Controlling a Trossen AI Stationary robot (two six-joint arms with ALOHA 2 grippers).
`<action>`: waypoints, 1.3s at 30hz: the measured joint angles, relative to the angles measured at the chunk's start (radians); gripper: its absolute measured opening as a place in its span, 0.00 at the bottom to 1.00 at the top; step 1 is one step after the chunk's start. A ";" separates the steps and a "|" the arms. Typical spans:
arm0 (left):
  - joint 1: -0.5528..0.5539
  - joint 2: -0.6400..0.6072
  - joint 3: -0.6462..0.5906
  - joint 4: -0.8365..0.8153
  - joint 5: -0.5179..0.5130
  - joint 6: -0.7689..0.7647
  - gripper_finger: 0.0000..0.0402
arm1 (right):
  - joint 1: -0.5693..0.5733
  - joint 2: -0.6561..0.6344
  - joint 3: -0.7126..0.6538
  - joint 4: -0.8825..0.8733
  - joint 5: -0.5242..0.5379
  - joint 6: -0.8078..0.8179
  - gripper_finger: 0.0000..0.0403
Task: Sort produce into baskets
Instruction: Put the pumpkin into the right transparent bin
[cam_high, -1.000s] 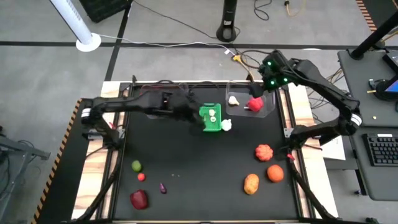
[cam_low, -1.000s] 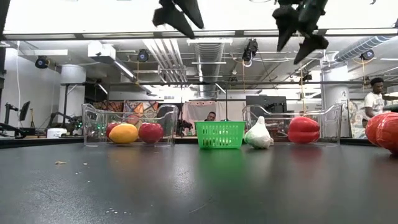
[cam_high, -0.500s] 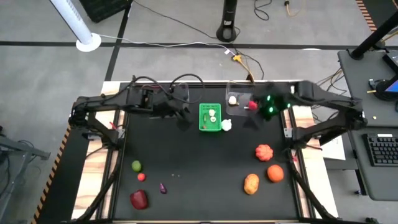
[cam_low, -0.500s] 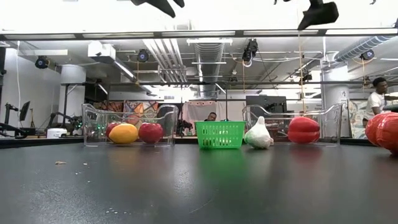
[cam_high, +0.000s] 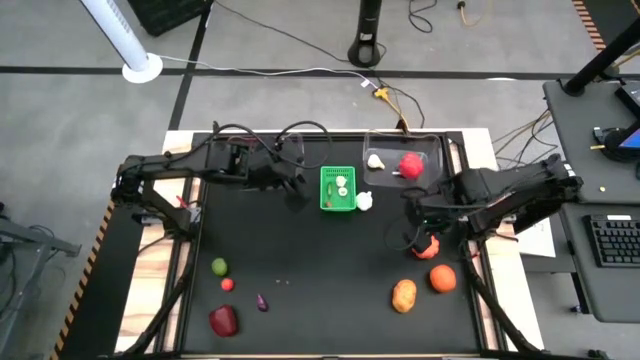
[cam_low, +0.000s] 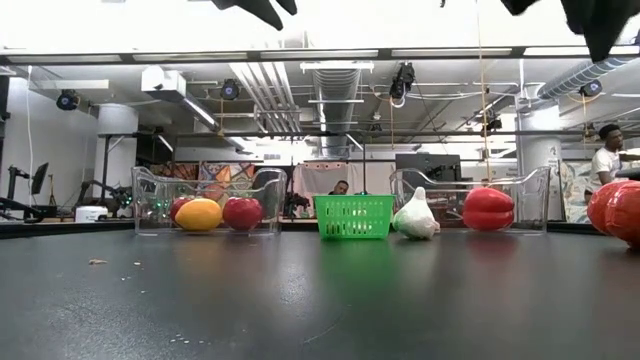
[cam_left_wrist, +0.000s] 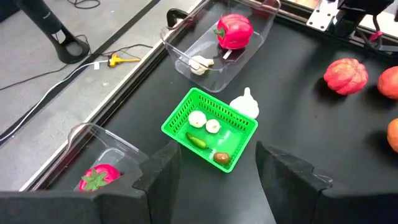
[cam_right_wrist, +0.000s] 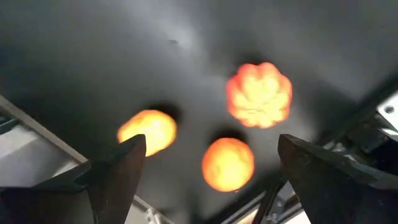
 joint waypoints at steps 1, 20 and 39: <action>0.000 0.000 0.000 0.000 0.000 0.000 0.47 | 0.000 -0.005 -0.026 0.001 0.004 0.014 0.89; -0.005 0.000 -0.008 -0.030 0.000 0.004 0.47 | -0.001 -0.032 -0.481 0.294 0.010 0.077 0.89; -0.005 0.000 -0.011 -0.037 0.001 -0.019 0.47 | -0.002 -0.029 -0.601 0.430 0.018 0.086 0.89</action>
